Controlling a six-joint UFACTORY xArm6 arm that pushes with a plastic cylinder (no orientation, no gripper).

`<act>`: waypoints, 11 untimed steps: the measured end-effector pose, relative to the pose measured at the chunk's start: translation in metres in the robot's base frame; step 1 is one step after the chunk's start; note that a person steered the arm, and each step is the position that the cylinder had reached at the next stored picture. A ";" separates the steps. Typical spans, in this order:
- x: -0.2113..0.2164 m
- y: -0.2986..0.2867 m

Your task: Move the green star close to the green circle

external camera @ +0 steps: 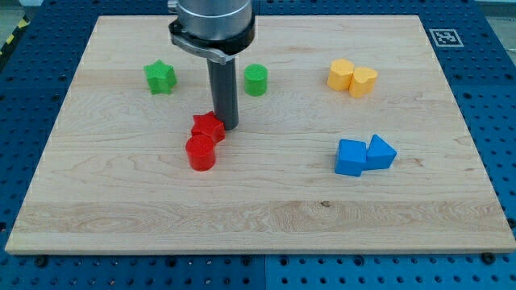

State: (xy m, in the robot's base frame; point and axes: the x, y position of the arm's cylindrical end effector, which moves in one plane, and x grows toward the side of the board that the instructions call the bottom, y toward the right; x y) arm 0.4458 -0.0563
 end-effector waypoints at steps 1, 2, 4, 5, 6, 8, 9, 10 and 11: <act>-0.012 -0.035; -0.055 -0.100; -0.091 -0.195; -0.099 -0.185; -0.100 -0.152; -0.100 -0.081; -0.100 -0.052; -0.100 -0.034; -0.114 -0.031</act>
